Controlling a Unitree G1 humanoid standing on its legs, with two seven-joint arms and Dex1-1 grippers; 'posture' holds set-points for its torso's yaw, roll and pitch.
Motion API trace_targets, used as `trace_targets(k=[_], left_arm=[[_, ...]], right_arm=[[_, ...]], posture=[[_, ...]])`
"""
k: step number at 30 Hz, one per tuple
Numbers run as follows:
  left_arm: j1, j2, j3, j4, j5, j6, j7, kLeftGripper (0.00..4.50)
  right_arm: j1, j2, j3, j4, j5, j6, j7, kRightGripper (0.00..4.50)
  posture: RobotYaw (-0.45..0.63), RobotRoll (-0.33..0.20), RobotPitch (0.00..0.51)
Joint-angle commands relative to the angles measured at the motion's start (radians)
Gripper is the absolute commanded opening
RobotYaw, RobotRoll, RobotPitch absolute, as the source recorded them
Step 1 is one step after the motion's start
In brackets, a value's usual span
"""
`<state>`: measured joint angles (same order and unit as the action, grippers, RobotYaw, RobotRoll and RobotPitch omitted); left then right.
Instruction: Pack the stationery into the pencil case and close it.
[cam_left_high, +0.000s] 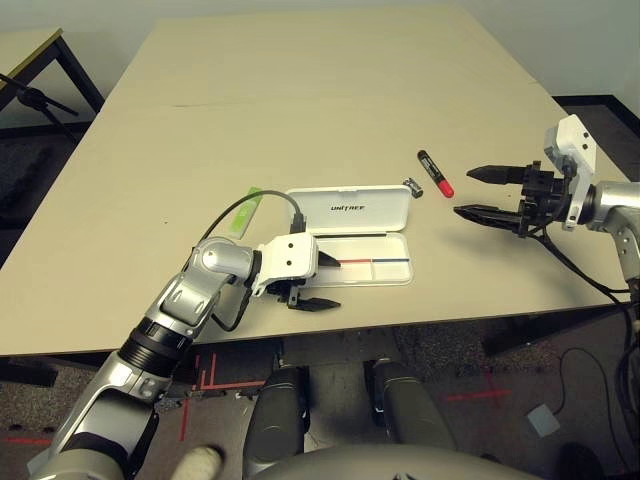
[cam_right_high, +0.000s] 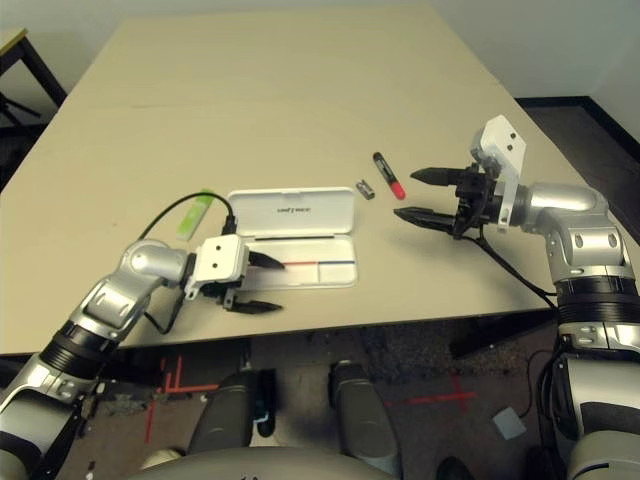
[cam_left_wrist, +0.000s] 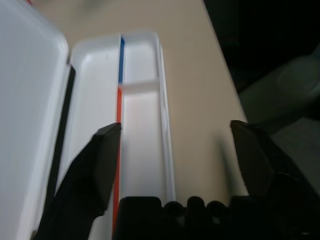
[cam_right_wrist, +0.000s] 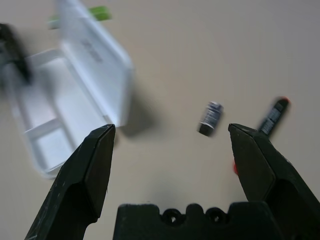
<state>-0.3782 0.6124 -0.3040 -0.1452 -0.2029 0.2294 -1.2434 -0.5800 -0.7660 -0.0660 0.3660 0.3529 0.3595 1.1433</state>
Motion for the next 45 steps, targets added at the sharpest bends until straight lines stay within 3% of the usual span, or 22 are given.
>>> trace_targets(k=[1,5,10,19,42,45], left_arm=[[0.02,0.051,0.05,-0.075,-0.092,0.079,-0.04,4.46],[0.021,0.084,0.121,-0.087,-0.181,0.153,-0.042,4.46],[0.011,0.138,0.173,-0.003,-0.168,0.104,-0.058,4.46],[-0.009,0.144,0.207,0.069,-0.166,0.063,-0.049,4.46],[0.087,0.178,0.25,-0.073,-0.214,0.138,-0.004,4.46],[0.094,0.177,0.252,-0.085,-0.217,0.145,0.001,4.5]], right_arm=[[-0.025,0.018,-0.023,0.019,-0.012,0.041,-0.079,4.5],[-0.041,0.049,-0.033,0.015,-0.025,0.064,-0.179,4.5],[-0.119,0.076,0.021,0.078,-0.098,0.157,-0.287,4.5],[-0.286,0.197,0.047,0.333,-0.209,0.187,-0.459,4.5],[-0.368,0.299,0.078,0.613,-0.321,0.096,-0.5,4.5],[-0.369,0.308,0.085,0.628,-0.334,0.089,-0.495,3.94]], posture=[[-0.03,0.0,0.127],[-0.03,0.0,0.127],[-0.02,0.0,0.127],[-0.01,0.0,0.125],[0.03,0.0,0.187],[0.03,0.0,0.191]])
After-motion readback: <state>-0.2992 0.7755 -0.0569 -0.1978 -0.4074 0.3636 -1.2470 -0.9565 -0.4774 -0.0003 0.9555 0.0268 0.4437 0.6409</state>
